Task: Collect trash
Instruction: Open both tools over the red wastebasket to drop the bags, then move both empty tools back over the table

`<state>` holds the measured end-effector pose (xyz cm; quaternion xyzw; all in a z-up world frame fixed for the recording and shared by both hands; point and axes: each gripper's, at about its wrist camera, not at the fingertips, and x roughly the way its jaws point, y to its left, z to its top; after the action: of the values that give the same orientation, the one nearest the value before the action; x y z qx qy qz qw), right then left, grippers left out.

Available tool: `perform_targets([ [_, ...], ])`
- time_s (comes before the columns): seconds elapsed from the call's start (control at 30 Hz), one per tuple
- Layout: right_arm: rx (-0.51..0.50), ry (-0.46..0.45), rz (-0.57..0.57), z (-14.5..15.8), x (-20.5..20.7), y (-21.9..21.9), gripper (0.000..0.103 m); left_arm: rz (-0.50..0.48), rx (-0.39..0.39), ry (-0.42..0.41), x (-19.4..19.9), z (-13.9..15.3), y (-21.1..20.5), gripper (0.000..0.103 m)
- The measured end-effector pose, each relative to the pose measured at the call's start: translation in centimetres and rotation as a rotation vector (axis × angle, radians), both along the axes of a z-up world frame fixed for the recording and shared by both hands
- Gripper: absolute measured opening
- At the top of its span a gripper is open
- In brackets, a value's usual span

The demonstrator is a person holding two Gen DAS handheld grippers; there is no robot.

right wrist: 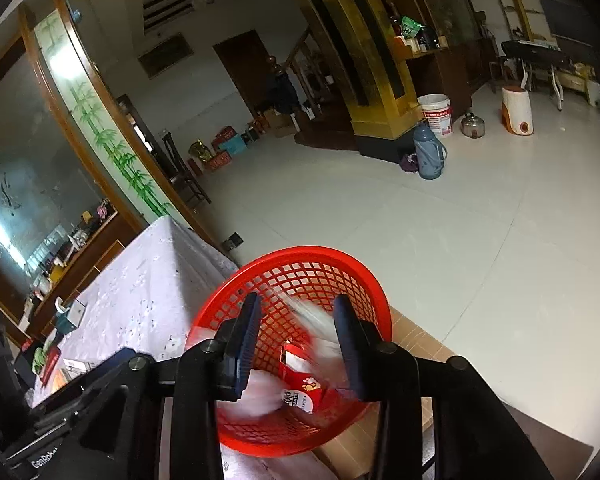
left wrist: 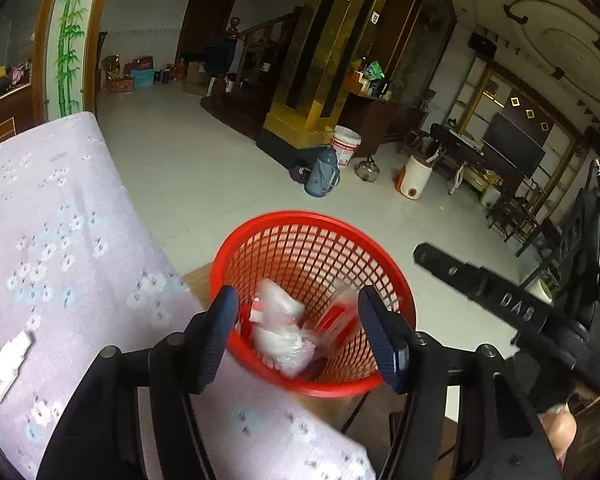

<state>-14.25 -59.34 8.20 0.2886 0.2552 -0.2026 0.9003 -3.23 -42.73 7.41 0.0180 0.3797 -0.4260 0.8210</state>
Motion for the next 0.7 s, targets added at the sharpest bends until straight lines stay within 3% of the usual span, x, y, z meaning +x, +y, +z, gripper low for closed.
perform_targets([
  [0.23,0.017,-0.027,0.104,0.3,-0.2,3.2,0.043,0.073,0.014,0.003,-0.4,0.4,6.4,0.064],
  [0.5,0.009,-0.002,0.329,0.2,1.8,11.2,0.048,0.163,0.054,-0.029,-2.4,0.3,15.4,0.065],
  [0.7,-0.017,0.036,0.457,-0.5,3.2,16.2,0.051,0.294,0.058,-0.025,-1.4,0.3,23.9,0.066],
])
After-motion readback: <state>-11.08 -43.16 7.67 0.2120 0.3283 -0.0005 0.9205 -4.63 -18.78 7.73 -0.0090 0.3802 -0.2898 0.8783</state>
